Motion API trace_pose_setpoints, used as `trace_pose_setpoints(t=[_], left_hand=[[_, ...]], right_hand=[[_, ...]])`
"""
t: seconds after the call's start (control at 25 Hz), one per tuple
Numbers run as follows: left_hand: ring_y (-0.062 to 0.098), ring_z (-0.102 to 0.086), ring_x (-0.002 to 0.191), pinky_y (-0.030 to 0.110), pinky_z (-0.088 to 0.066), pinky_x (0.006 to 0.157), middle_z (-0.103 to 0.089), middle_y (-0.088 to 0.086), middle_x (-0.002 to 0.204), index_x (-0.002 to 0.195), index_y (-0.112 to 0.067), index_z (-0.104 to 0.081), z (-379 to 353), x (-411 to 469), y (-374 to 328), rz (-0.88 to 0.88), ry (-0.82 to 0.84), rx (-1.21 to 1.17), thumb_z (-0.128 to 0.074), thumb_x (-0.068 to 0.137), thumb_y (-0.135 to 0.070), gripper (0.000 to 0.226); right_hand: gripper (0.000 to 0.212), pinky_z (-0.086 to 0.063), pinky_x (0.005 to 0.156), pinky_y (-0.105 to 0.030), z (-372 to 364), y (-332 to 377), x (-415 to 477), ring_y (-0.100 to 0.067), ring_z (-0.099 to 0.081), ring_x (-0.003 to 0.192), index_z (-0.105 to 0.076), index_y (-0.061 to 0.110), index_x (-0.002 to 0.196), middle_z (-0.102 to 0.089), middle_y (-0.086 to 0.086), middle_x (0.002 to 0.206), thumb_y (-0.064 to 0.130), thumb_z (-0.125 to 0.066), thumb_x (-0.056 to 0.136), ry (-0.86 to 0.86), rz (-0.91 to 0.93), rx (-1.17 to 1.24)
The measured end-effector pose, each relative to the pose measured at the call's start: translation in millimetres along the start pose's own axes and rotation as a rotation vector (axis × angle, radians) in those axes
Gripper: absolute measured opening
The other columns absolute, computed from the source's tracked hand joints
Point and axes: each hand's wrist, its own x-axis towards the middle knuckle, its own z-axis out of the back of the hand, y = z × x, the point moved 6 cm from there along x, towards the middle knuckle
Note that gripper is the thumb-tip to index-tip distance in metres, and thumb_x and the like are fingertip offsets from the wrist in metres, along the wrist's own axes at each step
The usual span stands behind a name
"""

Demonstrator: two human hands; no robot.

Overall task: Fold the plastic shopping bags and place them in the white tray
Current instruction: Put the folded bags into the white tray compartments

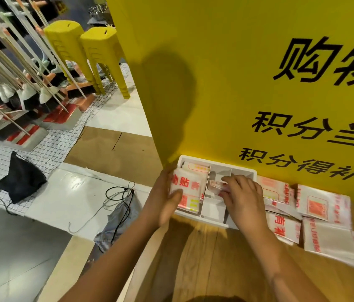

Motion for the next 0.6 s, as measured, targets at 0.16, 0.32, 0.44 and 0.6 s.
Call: trace_pose_setpoints(t=[0.16, 0.32, 0.44, 0.6], left_hand=[[0.023, -0.036, 0.142, 0.010, -0.036, 0.107, -0.022, 0.010, 0.156, 0.142, -0.009, -0.047, -25.9, 24.9, -1.6, -0.171, 0.077, 0.343, -0.065, 0.095, -0.016, 0.050], [0.029, -0.001, 0.153, 0.050, -0.015, 0.123, 0.000, 0.010, 0.167, 0.156, -0.013, -0.028, -39.0, 35.4, 12.6, -0.274, 0.192, 0.854, -0.059, 0.096, -0.043, 0.074], [0.027, 0.001, 0.154, 0.053, -0.004, 0.122, -0.009, 0.008, 0.167, 0.156, -0.015, -0.027, -41.3, 42.0, 13.6, -0.306, 0.191, 0.936, -0.053, 0.098, -0.049, 0.073], [0.021, 0.000, 0.155, 0.049, 0.003, 0.122, -0.011, 0.006, 0.167, 0.156, -0.016, -0.027, -44.9, 48.4, 11.2, -0.351, 0.210, 0.930, -0.053, 0.098, -0.049, 0.073]], right_hand=[[0.026, -0.032, 0.096, -0.037, 1.8, -6.2, -1.2, -0.025, -0.053, 0.110, -0.071, 0.021, 0.109, -0.062, -0.002, 0.117, 0.020, -0.077, 0.083, -0.033, -0.026, 0.042], [0.027, -0.032, 0.099, -0.037, -4.0, -9.9, -3.5, -0.026, -0.053, 0.113, -0.072, 0.019, 0.111, -0.062, -0.004, 0.120, 0.017, -0.075, 0.084, -0.027, -0.021, 0.032], [0.028, -0.032, 0.098, -0.036, -7.9, -10.3, -3.4, -0.027, -0.055, 0.111, -0.071, 0.019, 0.112, -0.063, -0.004, 0.117, 0.018, -0.074, 0.085, -0.021, -0.039, 0.023], [0.028, -0.033, 0.096, -0.035, -8.2, -12.9, -3.0, -0.025, -0.056, 0.108, -0.070, 0.019, 0.113, -0.063, -0.002, 0.115, 0.019, -0.074, 0.085, -0.002, -0.041, 0.042]])
